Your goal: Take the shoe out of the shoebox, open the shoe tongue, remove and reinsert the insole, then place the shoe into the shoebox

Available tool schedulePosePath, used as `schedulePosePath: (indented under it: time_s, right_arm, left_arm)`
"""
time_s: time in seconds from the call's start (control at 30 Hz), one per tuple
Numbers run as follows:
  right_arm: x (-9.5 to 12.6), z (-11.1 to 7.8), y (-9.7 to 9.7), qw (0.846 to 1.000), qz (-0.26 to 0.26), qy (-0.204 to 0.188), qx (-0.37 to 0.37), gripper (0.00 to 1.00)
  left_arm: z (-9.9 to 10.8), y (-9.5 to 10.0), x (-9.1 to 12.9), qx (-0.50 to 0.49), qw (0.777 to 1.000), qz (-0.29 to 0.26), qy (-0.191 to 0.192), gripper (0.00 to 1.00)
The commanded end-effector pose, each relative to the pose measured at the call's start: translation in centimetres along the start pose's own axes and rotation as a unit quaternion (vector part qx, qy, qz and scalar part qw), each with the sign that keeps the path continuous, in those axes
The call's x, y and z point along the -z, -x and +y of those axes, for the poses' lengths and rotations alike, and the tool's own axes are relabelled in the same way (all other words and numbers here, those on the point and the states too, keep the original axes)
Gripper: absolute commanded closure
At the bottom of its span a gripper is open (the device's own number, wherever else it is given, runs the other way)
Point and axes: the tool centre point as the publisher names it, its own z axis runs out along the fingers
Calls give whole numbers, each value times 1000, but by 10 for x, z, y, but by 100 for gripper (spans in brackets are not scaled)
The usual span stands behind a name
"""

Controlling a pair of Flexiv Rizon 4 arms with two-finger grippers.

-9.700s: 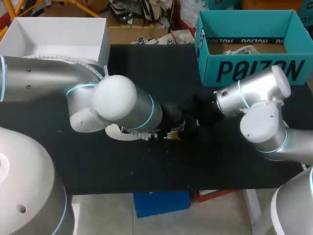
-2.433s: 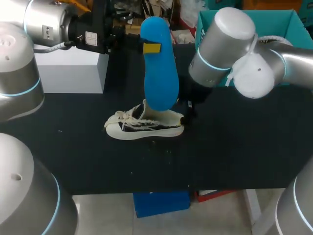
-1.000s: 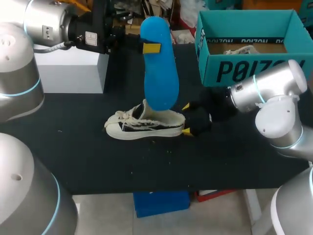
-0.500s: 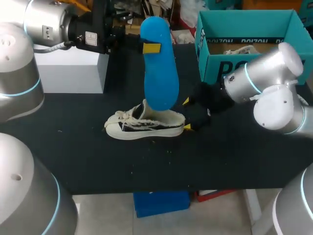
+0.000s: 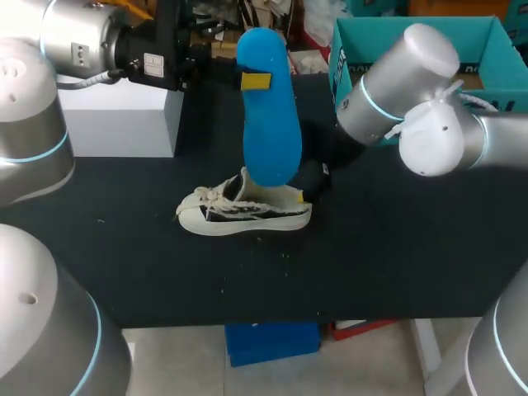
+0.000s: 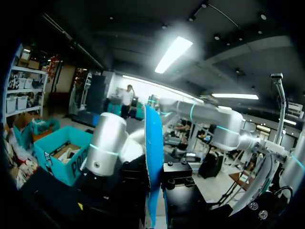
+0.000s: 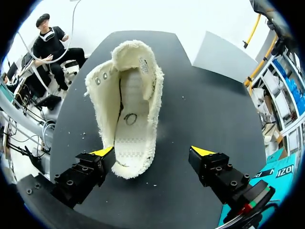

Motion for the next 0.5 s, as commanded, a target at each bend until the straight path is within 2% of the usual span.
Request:
schedulePosePath:
  time_s: [0.03,0.47,0.5]
  right_arm:
    - [-10,15,12,994,8,-105,3,0]
    - [-18,42,23,987,21,-155,29,0]
    - [-20,46,23,985,24,-170,32,0]
  left_arm:
    - [1,-1,-1,0,1000,-2,1,100]
    - [1,-1,-1,0,1000,-2,1,100]
    - [1,-1,-1,0,1000,-2,1,100]
